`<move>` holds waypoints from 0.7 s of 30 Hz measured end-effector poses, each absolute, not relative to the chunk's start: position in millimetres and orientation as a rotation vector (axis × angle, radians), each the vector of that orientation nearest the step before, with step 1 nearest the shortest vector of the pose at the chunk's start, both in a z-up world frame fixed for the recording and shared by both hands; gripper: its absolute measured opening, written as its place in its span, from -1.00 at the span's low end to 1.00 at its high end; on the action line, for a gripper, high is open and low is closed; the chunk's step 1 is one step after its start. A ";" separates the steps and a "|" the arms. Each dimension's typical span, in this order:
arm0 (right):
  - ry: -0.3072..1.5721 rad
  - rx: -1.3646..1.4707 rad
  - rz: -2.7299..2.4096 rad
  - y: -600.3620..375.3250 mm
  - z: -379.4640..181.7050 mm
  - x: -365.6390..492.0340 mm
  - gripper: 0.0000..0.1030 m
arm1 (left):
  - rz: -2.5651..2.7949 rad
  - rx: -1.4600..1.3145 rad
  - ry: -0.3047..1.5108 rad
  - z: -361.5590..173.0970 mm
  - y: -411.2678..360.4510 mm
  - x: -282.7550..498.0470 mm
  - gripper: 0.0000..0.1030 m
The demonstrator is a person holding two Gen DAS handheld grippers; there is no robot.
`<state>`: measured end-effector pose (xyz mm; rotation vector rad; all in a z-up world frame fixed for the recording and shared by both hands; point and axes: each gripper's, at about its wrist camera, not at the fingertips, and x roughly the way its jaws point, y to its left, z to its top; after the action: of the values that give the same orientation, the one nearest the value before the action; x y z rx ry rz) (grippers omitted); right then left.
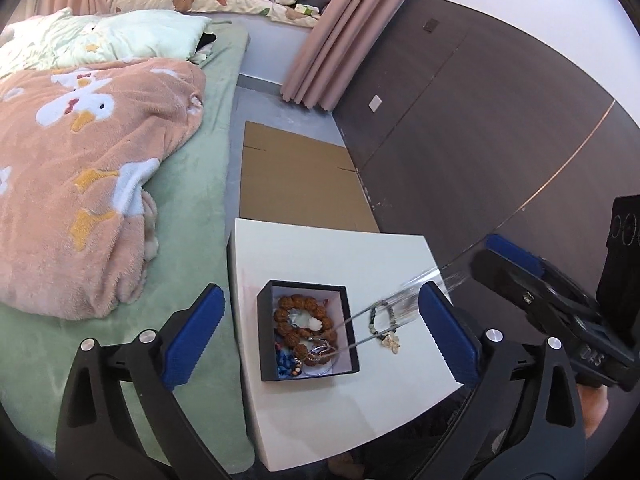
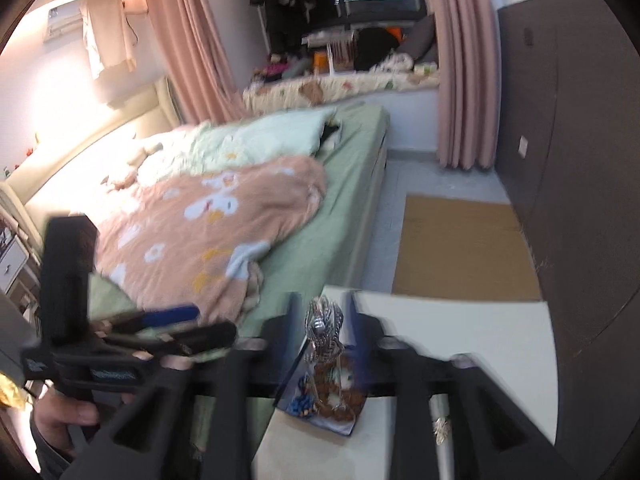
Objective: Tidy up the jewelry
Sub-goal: 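Open the right gripper to drop the silver chains into the black box, then move the left gripper to the gold butterfly charm and close on it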
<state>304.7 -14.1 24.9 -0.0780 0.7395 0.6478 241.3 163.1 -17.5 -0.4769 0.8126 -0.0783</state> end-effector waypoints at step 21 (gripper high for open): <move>0.875 0.091 0.457 -144.7 -37.1 340.0 0.28 | -0.229 -0.363 0.885 -31.5 83.0 273.5 0.88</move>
<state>340.0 -144.7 -37.1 0.0907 0.8746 0.4571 273.5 83.0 -31.5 -0.3627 0.8849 -0.2293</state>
